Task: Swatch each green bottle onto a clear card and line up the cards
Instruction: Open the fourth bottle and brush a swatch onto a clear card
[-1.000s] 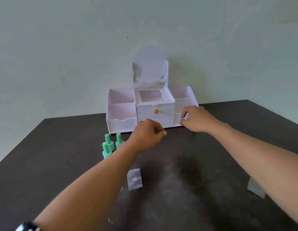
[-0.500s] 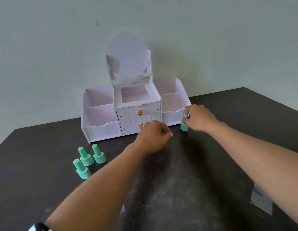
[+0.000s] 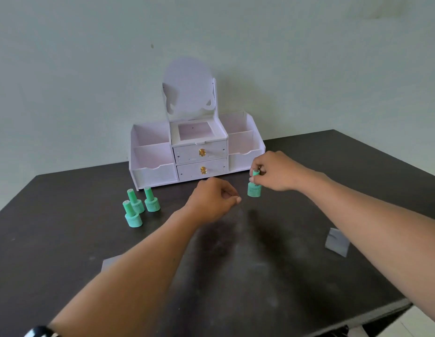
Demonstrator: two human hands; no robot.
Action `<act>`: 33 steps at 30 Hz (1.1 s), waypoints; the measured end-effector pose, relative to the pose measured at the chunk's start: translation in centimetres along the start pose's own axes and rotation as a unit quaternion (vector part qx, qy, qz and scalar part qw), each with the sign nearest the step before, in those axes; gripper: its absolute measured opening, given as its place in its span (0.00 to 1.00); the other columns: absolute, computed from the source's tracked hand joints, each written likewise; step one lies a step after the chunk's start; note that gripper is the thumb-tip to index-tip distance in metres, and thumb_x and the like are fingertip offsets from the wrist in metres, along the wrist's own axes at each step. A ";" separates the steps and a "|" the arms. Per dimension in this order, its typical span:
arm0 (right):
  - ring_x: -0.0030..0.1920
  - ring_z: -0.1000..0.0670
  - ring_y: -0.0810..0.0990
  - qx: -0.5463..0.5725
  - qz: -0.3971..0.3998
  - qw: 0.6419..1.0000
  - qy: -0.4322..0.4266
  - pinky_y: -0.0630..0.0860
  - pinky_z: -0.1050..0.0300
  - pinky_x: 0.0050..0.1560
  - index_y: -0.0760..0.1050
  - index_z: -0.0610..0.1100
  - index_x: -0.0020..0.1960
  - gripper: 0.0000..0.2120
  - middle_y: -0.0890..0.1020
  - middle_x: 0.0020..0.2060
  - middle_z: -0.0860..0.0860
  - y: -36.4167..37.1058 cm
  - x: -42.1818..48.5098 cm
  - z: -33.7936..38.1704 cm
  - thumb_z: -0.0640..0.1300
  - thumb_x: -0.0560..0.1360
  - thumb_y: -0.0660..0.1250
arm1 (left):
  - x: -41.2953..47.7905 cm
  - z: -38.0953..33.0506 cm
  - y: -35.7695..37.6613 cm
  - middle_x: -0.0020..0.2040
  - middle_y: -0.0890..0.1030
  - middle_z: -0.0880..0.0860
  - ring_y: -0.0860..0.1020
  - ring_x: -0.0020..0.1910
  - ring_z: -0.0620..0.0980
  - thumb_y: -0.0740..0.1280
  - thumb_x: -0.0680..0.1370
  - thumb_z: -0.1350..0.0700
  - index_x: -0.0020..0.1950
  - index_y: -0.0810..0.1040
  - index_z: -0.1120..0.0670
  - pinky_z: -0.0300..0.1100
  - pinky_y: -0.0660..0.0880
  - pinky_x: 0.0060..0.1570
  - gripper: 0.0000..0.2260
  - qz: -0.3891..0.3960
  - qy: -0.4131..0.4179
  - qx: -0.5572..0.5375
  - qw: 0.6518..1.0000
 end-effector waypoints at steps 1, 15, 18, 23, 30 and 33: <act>0.35 0.51 0.74 0.001 0.005 1.000 -0.011 0.68 0.58 0.34 0.83 0.47 0.49 0.04 0.74 0.33 0.55 0.1 -1.0 0.6 0.46 0.76 0.71 | -0.8 0.2 0.3 0.47 0.84 0.45 0.79 0.45 0.40 0.74 0.74 0.47 0.54 0.84 0.49 0.36 0.75 0.51 0.12 0.000 -0.003 0.003 1.000; 0.39 0.56 0.76 0.019 0.048 0.998 -0.040 0.71 0.59 0.41 0.81 0.49 0.53 0.07 0.77 0.37 0.58 3.3 -7.3 3.0 0.50 0.77 0.71 | -4.2 1.3 5.5 0.41 0.83 0.43 0.80 0.47 0.46 0.77 0.67 0.40 0.48 0.85 0.44 0.52 0.78 0.53 0.14 -0.028 -0.059 -0.064 0.996; 0.46 0.50 0.79 -0.052 0.030 0.998 0.004 0.75 0.52 0.43 0.76 0.52 0.49 0.20 0.77 0.42 0.56 3.2 -7.4 3.0 0.68 0.74 0.66 | -3.8 1.9 5.7 0.42 0.84 0.45 0.81 0.46 0.46 0.78 0.66 0.41 0.46 0.85 0.47 0.51 0.79 0.52 0.14 -0.032 -0.074 -0.083 0.993; 0.37 0.46 0.74 -0.151 0.032 0.988 -0.026 0.66 0.54 0.32 0.65 0.49 0.35 0.23 0.72 0.34 0.52 3.3 -6.9 3.9 0.63 0.79 0.62 | -3.6 1.8 5.5 0.44 0.83 0.44 0.79 0.45 0.45 0.79 0.68 0.44 0.50 0.87 0.47 0.46 0.78 0.49 0.13 -0.018 -0.052 -0.091 0.994; 0.53 0.47 0.79 -0.140 0.112 0.981 -0.070 0.78 0.48 0.50 0.71 0.51 0.63 0.17 0.79 0.55 0.54 2.2 -7.2 3.9 0.56 0.78 0.67 | -3.5 1.6 5.2 0.46 0.83 0.43 0.78 0.45 0.42 0.78 0.69 0.44 0.53 0.86 0.44 0.44 0.78 0.48 0.14 -0.001 -0.044 -0.092 0.995; 0.46 0.47 0.78 -0.188 0.072 0.978 -0.050 0.74 0.50 0.41 0.73 0.50 0.51 0.17 0.77 0.45 0.53 2.2 -7.3 4.2 0.64 0.77 0.64 | -3.6 1.7 5.3 0.43 0.83 0.44 0.79 0.44 0.43 0.79 0.68 0.44 0.48 0.86 0.46 0.47 0.79 0.48 0.12 -0.017 -0.052 -0.088 0.995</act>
Point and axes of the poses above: each hand's wrist, its own x-axis towards the middle knuckle, its own y-axis out of the palm, z = x × y, the point moved 3 cm from there along x, towards the middle knuckle
